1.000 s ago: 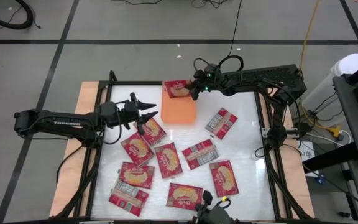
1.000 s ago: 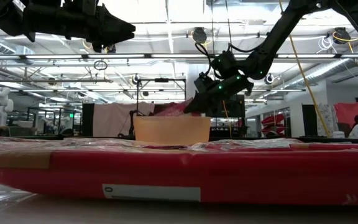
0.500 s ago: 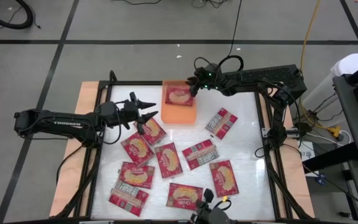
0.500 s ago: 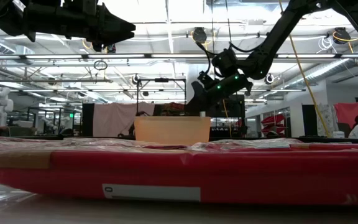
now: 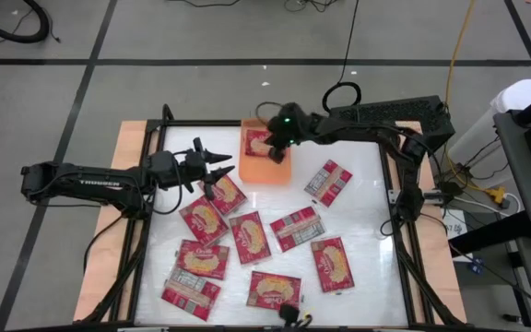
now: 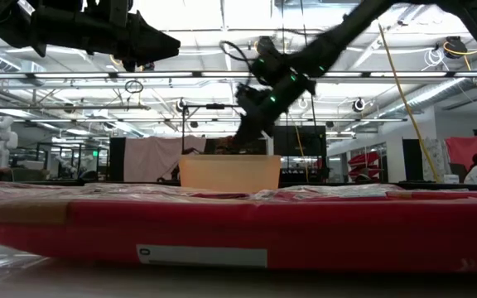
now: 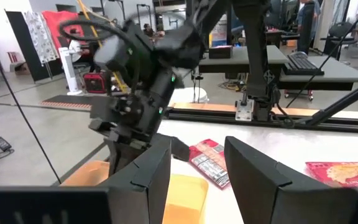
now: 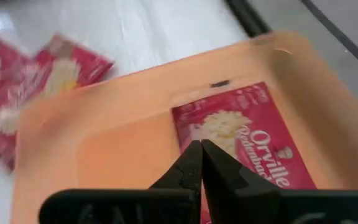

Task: Sort popcorn bags into baskets
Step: Put the red popcorn bag into the orange bin

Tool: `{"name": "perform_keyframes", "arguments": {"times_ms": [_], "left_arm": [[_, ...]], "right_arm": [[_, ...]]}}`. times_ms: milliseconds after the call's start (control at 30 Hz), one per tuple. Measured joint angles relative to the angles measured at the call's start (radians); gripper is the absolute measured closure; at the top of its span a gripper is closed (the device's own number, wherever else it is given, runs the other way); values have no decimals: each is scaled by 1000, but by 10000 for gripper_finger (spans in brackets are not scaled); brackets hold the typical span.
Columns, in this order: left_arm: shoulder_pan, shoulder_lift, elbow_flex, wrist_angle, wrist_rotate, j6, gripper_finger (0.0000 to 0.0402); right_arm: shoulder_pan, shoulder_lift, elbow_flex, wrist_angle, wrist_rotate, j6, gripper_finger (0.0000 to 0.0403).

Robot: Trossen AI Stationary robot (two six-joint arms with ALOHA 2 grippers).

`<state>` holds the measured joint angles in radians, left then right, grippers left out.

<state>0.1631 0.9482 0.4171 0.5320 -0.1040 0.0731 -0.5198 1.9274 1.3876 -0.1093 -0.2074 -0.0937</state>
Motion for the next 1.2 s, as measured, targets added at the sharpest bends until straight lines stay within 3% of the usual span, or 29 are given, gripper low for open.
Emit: {"name": "perform_keyframes", "arguments": {"times_ms": [200,533,867,1200], "left_arm": [[0,0,0,-10,0,-2,249],[-2,0,0,-47,0,-23,250],[-1,0,0,-50,0,-3,249],[-5,0,0,-140,0,-57,249]], "right_arm": [[-10,96,166,-244,-28,-116,402],[-42,273,284,-362,19,-194,402],[-50,278,287,-360,157,-302,403],[-9,185,282,-334,157,-249,403]]}}
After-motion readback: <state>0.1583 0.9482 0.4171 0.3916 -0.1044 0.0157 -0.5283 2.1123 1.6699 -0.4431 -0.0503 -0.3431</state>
